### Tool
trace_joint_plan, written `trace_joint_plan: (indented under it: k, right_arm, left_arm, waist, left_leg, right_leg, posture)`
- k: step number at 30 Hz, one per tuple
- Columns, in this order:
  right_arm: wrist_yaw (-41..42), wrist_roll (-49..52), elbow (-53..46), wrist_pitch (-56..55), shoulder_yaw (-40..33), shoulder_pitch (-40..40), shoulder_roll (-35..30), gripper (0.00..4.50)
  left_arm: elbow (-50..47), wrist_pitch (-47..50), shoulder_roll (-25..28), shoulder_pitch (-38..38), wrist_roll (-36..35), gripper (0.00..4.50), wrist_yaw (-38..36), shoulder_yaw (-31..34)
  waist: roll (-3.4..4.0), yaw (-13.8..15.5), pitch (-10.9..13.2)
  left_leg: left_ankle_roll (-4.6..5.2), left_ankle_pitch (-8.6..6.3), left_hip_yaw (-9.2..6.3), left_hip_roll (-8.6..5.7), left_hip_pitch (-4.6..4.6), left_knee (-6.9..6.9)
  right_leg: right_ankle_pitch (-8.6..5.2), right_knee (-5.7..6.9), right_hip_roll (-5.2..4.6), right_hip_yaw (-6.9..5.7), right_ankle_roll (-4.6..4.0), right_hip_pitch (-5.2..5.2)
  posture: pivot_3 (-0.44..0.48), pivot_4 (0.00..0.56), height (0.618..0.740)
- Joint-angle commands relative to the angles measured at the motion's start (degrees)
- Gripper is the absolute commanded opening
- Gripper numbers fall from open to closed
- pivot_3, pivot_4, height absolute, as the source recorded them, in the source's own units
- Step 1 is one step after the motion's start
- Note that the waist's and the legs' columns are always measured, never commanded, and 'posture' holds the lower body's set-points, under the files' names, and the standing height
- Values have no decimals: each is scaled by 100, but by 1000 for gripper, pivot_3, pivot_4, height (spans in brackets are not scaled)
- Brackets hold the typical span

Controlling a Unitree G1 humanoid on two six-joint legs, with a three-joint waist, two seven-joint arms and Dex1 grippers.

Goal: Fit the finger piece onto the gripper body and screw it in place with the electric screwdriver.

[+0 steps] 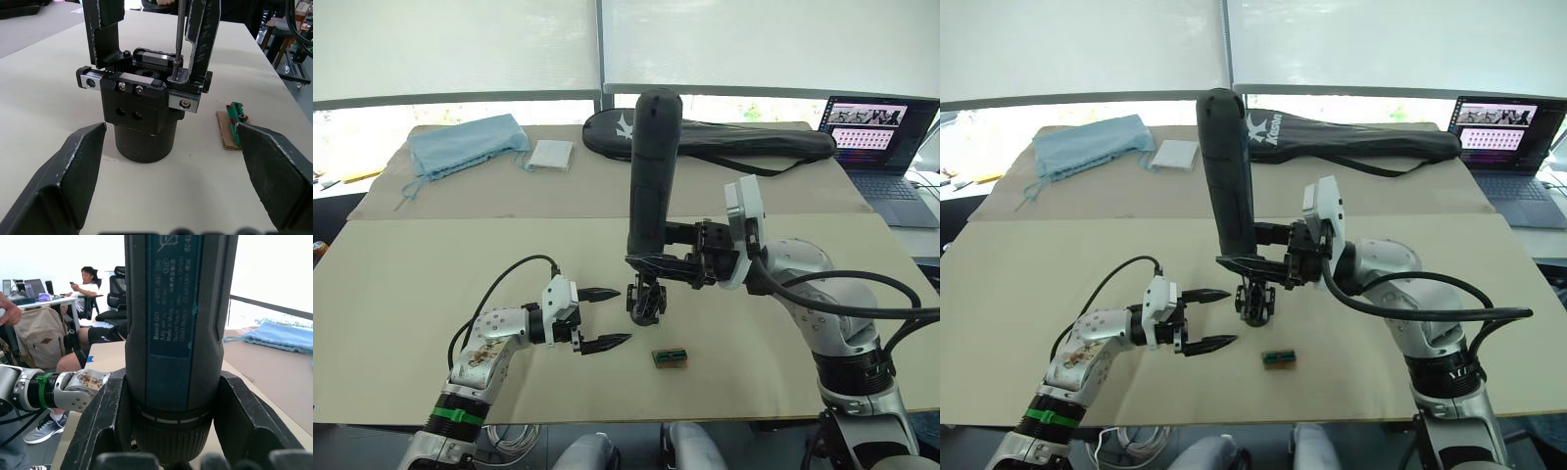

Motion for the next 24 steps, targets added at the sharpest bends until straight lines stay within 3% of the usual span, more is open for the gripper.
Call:
trace_joint_plan:
  k: [1,24]
  right_arm:
    - [27,75,-217,-62,-139,-103,-11,1901]
    - [-12,-245,-206,-69,34,-110,65,1901]
  left_arm:
    - [-27,-142,-4,-67,10,4500,6,15]
    - [275,-277,-150,-166,238,4500,162,-107]
  waist:
    - [0,0,0]
    - [0,2,0]
  left_leg:
    - [0,0,0,0,0,0]
    - [0,0,0,-1,1,1]
  right_leg:
    - [0,0,0,0,0,0]
    - [0,1,0,-1,0,1]
  posture:
    - [0,150,740]
    - [0,150,740]
